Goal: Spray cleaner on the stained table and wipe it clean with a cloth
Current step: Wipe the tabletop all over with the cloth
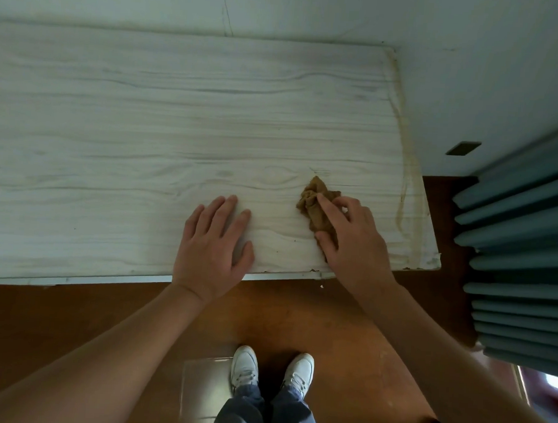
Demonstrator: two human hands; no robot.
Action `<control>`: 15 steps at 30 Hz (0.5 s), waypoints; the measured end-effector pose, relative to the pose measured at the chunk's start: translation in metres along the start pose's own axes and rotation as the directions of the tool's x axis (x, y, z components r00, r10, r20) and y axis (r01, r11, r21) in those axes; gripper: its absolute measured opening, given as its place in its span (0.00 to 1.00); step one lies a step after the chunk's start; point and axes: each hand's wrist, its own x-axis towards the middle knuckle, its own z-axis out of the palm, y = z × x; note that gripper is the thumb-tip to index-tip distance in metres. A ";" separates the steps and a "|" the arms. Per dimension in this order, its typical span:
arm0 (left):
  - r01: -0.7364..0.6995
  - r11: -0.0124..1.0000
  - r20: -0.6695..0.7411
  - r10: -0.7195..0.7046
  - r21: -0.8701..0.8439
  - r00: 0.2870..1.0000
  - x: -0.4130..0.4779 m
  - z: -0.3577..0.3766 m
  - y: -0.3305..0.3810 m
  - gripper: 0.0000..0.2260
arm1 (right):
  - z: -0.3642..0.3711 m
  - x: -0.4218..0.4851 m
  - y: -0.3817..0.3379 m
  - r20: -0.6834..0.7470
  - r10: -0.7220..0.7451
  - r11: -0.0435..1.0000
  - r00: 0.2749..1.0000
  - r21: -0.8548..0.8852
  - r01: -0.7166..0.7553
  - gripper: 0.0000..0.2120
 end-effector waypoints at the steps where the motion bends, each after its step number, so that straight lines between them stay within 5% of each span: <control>1: 0.000 1.000 0.001 0.000 -0.001 1.000 0.000 0.000 0.000 0.25 | 0.001 0.000 -0.002 -0.008 0.018 1.000 1.000 -0.012 -0.018 0.27; 4: 0.000 1.000 0.010 0.000 -0.004 1.000 0.000 0.000 0.000 0.25 | 0.002 -0.004 -0.011 -0.004 0.057 0.998 0.998 0.010 -0.057 0.25; 10: -0.004 1.000 0.019 0.004 -0.001 1.000 0.000 -0.002 0.000 0.25 | 0.006 -0.036 -0.019 0.061 -0.097 0.995 0.993 0.026 0.096 0.21; 15: -0.007 1.000 0.005 0.007 -0.004 1.000 0.000 -0.002 -0.001 0.25 | 0.007 -0.022 -0.017 0.000 -0.009 1.000 1.000 0.011 0.009 0.22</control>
